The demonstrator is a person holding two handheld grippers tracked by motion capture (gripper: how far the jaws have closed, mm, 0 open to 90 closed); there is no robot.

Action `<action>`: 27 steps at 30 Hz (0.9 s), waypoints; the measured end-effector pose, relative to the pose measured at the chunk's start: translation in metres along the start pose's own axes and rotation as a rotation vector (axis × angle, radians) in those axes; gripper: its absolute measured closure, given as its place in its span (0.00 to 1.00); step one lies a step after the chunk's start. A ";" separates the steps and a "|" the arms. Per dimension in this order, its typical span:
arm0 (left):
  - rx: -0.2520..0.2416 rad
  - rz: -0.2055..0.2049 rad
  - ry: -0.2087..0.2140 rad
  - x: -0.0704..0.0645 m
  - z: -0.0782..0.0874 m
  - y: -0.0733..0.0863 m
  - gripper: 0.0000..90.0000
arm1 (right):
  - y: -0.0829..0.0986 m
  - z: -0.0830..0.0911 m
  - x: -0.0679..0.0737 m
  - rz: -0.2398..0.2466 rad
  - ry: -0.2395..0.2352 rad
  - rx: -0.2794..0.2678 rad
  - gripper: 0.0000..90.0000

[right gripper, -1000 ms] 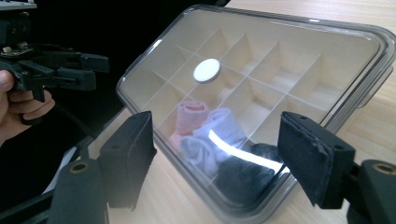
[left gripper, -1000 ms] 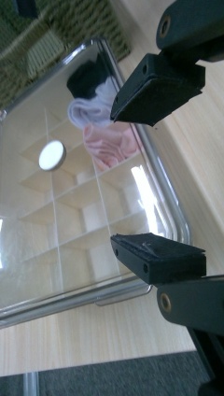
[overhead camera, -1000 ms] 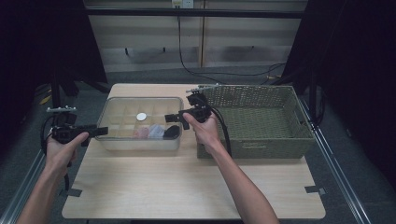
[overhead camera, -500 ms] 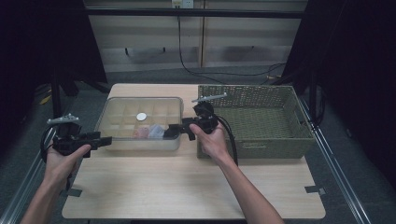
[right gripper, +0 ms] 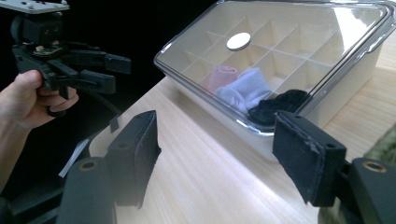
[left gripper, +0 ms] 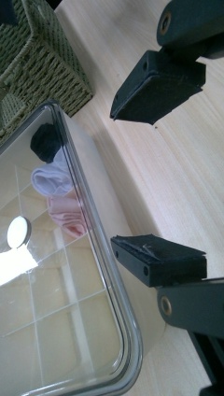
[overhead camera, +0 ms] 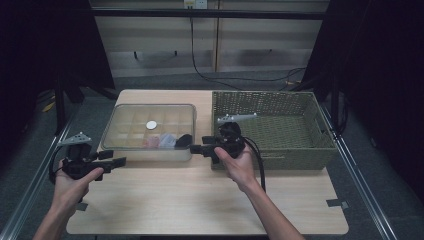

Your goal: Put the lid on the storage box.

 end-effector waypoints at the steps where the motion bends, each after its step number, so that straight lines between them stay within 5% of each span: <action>1: 0.000 -0.001 0.004 -0.002 0.000 0.001 0.36 | 0.001 0.002 0.002 -0.001 0.000 -0.007 0.35; 12: -0.009 -0.011 0.002 -0.014 0.001 0.008 0.36 | 0.026 0.025 0.016 0.021 0.022 -0.006 0.38; 27: -0.009 -0.033 -0.012 -0.036 0.001 0.027 0.35 | 0.068 0.059 0.015 0.000 0.077 -0.007 0.37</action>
Point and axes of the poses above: each handheld gripper's, and its own axes: z roughly backward along the jaws, y roughly out of its underside, x roughly to its left, the point moved 9 cm from there along -z, roughly forward along the jaws, and after that the axes turned 15 degrees about -y, right-handed, at the moved point
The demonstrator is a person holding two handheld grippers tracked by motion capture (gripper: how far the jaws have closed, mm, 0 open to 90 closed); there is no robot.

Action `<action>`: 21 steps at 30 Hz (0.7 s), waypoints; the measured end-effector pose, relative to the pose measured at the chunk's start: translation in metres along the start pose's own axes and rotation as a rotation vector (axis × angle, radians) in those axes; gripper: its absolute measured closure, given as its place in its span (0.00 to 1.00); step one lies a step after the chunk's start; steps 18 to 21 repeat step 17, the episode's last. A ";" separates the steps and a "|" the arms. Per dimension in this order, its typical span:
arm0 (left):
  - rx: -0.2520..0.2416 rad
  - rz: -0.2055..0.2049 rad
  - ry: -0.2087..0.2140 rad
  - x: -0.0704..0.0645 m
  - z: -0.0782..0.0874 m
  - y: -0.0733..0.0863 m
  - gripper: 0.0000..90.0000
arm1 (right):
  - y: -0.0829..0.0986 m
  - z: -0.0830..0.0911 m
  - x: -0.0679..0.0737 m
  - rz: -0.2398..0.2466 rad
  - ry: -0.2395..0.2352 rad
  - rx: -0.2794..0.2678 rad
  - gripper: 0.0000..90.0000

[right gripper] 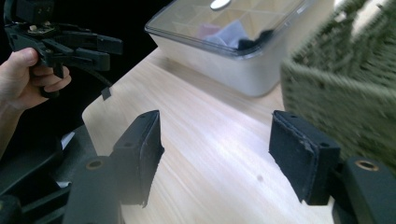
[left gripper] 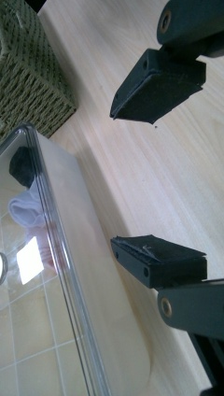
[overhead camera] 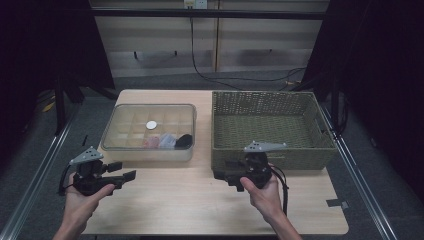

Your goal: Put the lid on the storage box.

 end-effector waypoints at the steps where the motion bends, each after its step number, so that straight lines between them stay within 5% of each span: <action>1: -0.002 0.004 0.004 -0.001 0.000 0.001 0.35 | 0.004 0.003 -0.001 -0.003 0.011 0.007 0.36; 8: 0.015 -0.025 -0.005 -0.009 -0.003 0.011 0.33 | 0.033 0.018 -0.020 -0.053 0.072 0.021 0.36; 13: 0.022 0.011 0.019 -0.009 -0.006 0.018 0.33 | 0.047 0.034 -0.031 -0.074 0.129 0.021 0.34; 15: 0.018 0.016 -0.022 -0.003 -0.008 0.018 0.34 | 0.050 0.040 -0.035 -0.085 0.142 0.006 0.32; 21: 0.014 0.024 -0.024 0.000 -0.007 0.016 0.33 | 0.053 0.043 -0.041 -0.100 0.159 0.005 0.31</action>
Point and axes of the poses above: each handheld gripper's, and its own axes: z roughly backward along the jaws, y roughly out of its underside, x roughly to its left, the point moved 9 cm from there along -z, roughly forward along the jaws, and after that the axes turned 15 degrees about -y, right-handed, at the moved point
